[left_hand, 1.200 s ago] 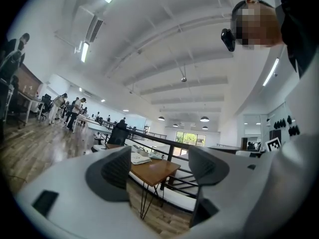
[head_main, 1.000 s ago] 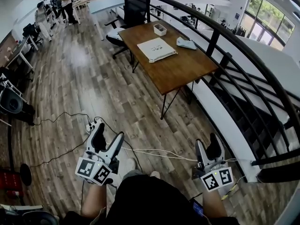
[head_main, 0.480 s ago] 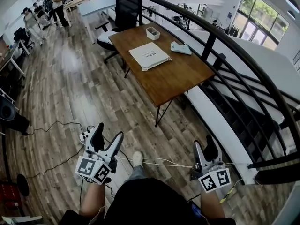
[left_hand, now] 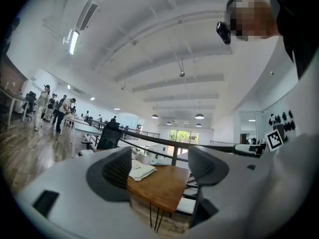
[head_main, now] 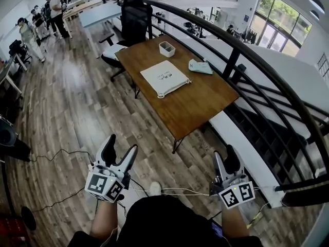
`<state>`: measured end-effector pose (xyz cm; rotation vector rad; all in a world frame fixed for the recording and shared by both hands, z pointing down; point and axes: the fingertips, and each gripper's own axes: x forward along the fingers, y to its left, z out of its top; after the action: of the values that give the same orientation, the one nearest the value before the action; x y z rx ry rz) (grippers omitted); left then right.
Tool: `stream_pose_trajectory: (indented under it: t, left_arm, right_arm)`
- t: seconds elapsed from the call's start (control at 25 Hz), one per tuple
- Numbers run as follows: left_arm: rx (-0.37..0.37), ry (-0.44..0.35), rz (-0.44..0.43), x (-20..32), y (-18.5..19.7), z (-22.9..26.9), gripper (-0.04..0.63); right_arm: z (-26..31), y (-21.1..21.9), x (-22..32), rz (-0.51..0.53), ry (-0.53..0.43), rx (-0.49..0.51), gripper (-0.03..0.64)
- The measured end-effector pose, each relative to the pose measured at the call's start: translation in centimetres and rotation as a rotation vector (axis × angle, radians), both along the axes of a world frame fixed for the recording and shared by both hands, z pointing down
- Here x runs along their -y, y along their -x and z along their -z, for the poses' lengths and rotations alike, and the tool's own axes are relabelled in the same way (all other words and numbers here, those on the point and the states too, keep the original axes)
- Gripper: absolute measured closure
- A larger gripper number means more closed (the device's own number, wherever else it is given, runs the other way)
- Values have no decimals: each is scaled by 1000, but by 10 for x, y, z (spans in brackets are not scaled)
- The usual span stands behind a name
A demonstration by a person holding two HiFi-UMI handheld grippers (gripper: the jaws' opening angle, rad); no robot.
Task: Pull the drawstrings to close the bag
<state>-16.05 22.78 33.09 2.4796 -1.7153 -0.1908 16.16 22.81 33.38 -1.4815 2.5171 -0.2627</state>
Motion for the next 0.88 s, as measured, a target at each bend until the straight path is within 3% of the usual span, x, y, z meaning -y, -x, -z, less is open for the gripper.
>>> stream_pose_trajectory:
  t: [0.28, 0.52, 0.88]
  left_arm:
    - [-23, 22, -50, 45, 26, -8, 235]
    - [14, 32, -94, 72, 38, -15, 235]
    - [14, 46, -131, 102, 31, -26, 245]
  right_arm:
    - [0, 42, 50, 7, -10, -12, 370]
    - [2, 75, 68, 27, 0, -23, 376]
    - [-11, 65, 94, -3, 47, -47, 387]
